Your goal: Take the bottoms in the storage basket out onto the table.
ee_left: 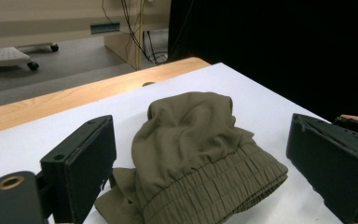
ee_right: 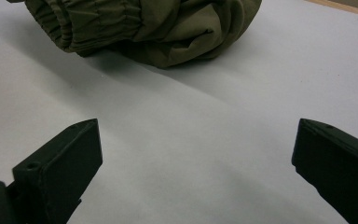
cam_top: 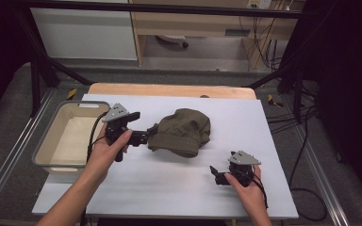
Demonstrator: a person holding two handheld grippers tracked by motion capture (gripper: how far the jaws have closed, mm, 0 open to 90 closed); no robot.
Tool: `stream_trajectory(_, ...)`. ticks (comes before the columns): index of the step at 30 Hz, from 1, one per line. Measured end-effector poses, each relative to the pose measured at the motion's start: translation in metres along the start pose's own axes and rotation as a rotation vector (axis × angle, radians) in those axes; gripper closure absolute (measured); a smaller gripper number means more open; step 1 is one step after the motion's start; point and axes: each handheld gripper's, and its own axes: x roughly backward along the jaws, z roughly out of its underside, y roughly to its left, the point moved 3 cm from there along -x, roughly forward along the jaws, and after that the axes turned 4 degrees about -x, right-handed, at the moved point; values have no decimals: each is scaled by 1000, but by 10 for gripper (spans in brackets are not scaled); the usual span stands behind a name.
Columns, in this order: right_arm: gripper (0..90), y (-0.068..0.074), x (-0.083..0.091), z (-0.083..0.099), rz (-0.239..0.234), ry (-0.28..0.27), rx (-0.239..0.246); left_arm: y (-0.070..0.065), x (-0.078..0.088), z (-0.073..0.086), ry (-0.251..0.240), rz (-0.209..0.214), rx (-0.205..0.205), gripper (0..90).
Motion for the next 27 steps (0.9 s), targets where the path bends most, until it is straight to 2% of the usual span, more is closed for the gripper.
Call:
stream_trajectory(16,22,-1,0,0,2,-2,-6,12,27,-2,-20,-37,-14,78)
stream_trajectory(27,21,0,0,0,1,0,-4,24,43,2,-44,-59,11,78)
